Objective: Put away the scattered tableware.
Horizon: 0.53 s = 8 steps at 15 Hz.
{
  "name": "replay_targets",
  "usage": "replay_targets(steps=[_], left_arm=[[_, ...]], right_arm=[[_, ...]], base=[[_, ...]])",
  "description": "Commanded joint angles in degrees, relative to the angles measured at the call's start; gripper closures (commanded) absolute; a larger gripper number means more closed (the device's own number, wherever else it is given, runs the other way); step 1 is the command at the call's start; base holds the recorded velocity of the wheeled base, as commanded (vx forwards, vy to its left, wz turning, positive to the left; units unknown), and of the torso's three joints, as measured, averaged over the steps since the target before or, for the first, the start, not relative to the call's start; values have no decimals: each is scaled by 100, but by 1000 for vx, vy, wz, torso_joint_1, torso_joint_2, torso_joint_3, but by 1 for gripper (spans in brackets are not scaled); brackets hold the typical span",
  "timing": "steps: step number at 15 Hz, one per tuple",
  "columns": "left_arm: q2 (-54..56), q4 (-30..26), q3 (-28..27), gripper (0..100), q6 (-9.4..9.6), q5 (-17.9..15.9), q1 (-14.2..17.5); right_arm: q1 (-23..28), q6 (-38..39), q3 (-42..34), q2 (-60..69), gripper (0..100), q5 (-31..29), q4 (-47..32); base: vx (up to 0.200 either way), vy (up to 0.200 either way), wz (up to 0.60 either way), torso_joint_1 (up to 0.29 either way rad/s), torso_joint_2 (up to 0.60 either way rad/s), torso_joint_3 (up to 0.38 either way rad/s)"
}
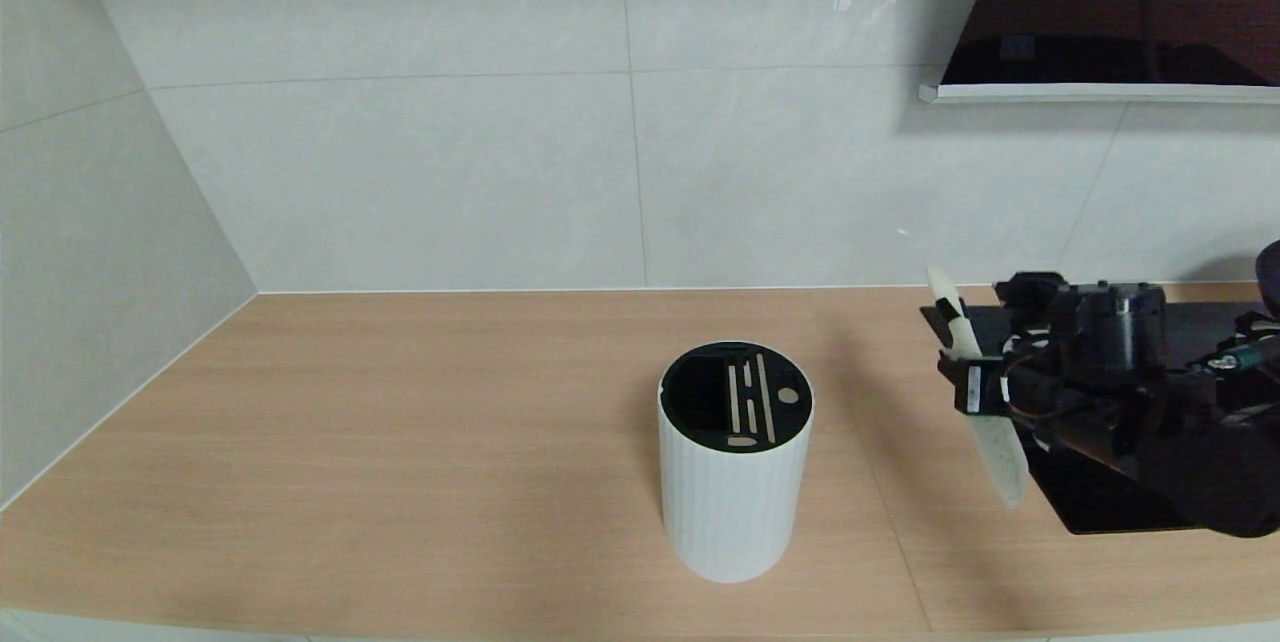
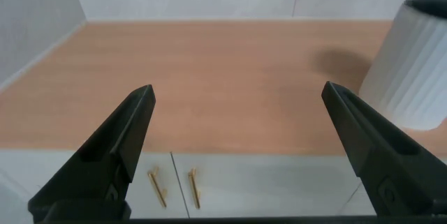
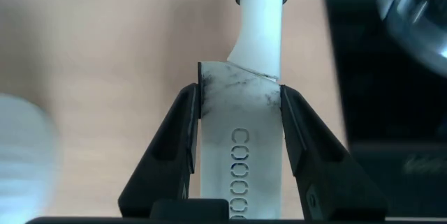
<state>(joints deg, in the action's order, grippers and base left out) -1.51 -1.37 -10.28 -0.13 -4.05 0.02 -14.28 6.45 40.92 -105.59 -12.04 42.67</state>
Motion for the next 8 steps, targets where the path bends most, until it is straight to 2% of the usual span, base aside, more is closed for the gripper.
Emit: replay_targets(steps=[1, 2, 4, 6, 7, 8], left_arm=[[-1563, -496, -1653, 0, 5, -1107, -55], [-2266, -496, -2242, 0, 5, -1502, -55], [-3558, -496, -3121, 0, -13, -1951, -64], [-4700, -479, -3569, 0, -66, -2162, -213], [-5316, -338, -3762, 0, -206, -2162, -380], [-5834, 40, -3885, 0, -496, -2162, -670]], right_arm=[[-374, 6, 970, 1041, 100, 0, -716], [-524, 6, 1207, 1138, 100, -8, -795], [-893, -12, 1339, 1305, 100, -8, -795], [-1077, -135, 1225, 1498, 100, 79, -795], [-1192, -276, 1163, 1542, 100, 79, -786], [-1341, -302, 1058, 1586, 100, 62, -760]], base=[[0, 0, 0, 0, 0, 0], [0, 0, 0, 0, 0, 0], [0, 0, 0, 0, 0, 0], [0, 0, 0, 0, 0, 0], [0, 0, 0, 0, 0, 0], [0, 0, 0, 0, 0, 0]])
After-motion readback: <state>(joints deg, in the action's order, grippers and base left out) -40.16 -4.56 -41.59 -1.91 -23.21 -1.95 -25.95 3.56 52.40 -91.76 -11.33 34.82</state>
